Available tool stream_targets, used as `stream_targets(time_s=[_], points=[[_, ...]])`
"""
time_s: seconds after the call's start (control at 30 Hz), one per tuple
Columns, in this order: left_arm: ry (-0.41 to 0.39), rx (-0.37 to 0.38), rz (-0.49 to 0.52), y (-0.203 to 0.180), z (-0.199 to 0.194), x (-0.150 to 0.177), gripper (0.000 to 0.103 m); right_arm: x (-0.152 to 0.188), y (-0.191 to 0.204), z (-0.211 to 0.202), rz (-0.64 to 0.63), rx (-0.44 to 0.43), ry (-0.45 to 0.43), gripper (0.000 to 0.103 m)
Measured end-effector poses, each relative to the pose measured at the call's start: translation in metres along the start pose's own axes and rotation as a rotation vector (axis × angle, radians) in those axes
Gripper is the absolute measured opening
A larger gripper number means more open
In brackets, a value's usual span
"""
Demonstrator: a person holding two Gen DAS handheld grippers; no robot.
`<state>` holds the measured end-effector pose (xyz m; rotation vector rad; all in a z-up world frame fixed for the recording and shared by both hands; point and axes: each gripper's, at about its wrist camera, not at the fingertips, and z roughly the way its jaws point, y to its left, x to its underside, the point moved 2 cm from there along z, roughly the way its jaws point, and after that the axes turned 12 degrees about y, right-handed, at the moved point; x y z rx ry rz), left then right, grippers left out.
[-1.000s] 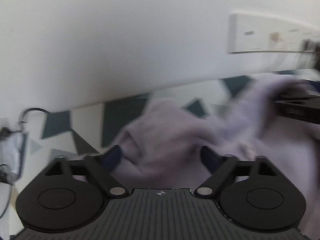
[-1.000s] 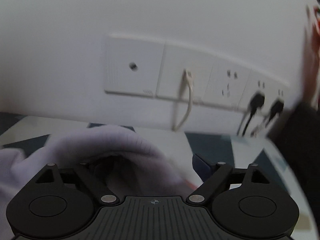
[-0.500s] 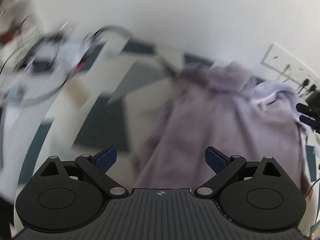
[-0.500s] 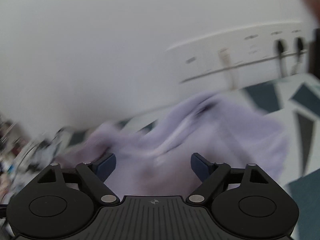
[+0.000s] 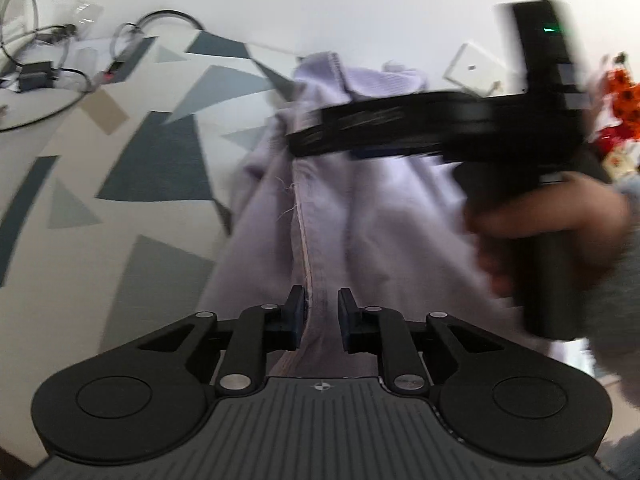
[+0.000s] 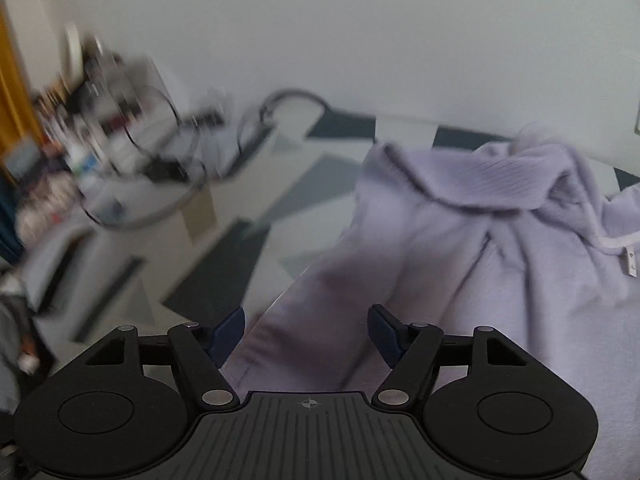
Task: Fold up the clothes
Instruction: 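Lay the hoodie onto the patterned table and open both tools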
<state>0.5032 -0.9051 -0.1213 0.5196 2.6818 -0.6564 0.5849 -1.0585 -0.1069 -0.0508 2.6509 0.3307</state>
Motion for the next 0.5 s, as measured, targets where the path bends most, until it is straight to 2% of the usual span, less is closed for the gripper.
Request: stream_targets(time_s=[0.03,0.1,0.13,0.17,0.23,0.33,0.43,0.47,0.5], points=[[0.005,0.027,0.002,0.001,0.001,0.0,0.018,-0.003,0.016,0.008,-0.023,0.001,0.021,0.068],[0.018,0.072,0.004,0.005,0.002,0.0,0.018,0.0,0.017,0.014,0.009,0.049,0.032,0.062],[0.021,0.092,0.013,0.005,0.003,0.0,0.018,0.003,0.016,0.014,0.028,0.063,0.03,0.049],[0.02,0.108,0.028,0.005,0.003,0.0,0.018,0.007,0.011,0.006,0.062,0.051,0.019,0.03],[0.021,0.148,0.067,-0.002,0.006,-0.003,0.018,0.014,0.001,-0.01,0.133,0.026,-0.003,0.017],[0.022,0.217,0.133,-0.017,0.009,-0.009,0.018,0.028,-0.022,-0.044,0.219,0.034,-0.082,0.014],[-0.034,0.292,0.307,-0.043,-0.008,-0.017,0.019,0.043,-0.051,-0.082,0.342,0.049,-0.175,0.013],[-0.076,0.306,0.397,-0.051,-0.019,-0.019,0.025,0.049,-0.061,-0.093,0.382,0.065,-0.206,0.012],[-0.131,0.306,0.482,-0.055,-0.034,-0.02,0.038,0.055,-0.074,-0.104,0.412,0.105,-0.232,0.01]])
